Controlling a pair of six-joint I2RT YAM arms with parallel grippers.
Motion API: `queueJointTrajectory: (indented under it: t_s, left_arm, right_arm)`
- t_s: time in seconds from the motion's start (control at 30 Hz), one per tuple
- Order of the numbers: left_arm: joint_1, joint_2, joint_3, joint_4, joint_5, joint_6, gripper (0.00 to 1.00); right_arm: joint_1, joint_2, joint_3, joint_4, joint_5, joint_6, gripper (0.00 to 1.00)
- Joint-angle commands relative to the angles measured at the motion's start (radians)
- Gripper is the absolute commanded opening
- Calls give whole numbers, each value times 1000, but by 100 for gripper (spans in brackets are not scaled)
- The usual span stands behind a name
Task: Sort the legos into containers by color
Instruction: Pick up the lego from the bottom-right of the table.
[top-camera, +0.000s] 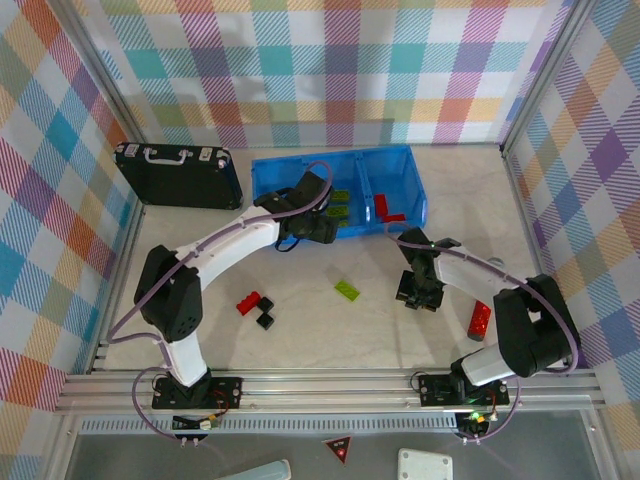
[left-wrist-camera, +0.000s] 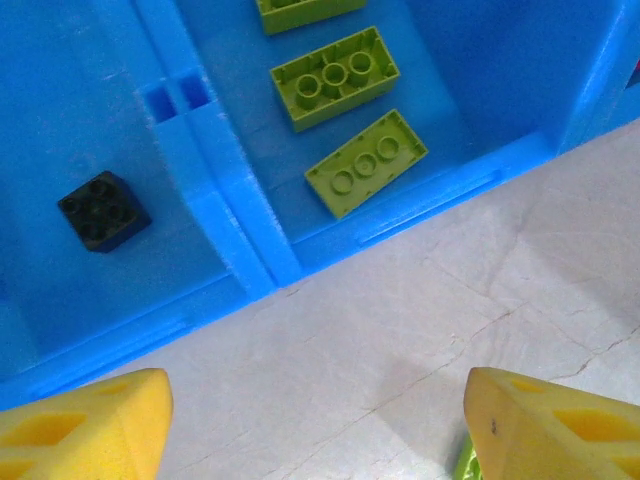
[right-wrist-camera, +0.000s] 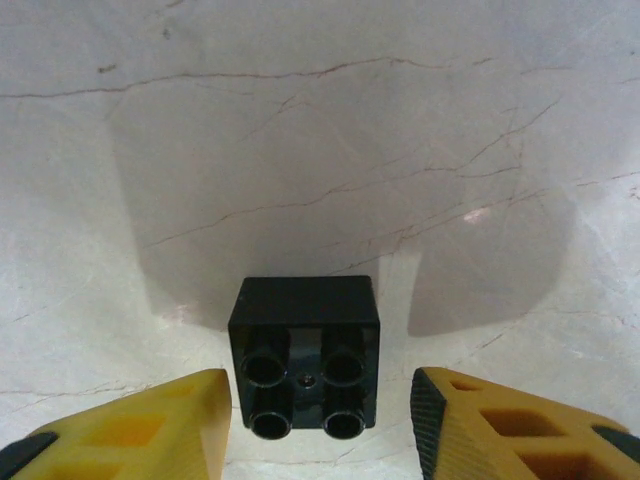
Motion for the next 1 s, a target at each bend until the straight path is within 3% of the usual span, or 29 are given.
queueJointTrajectory:
  t_s: [0.0, 0.47, 0.97]
  left_arm:
    - [15, -62, -24, -33, 18, 18, 77]
    - [109, -216, -162, -59, 46, 19, 77]
    - [375, -478, -346, -131, 158, 42, 77]
  right_arm:
    - [14, 22, 16, -5, 29, 19, 51]
    - [83, 76, 96, -57, 89, 21, 42]
    - [244, 263, 468, -193, 129, -21, 36]
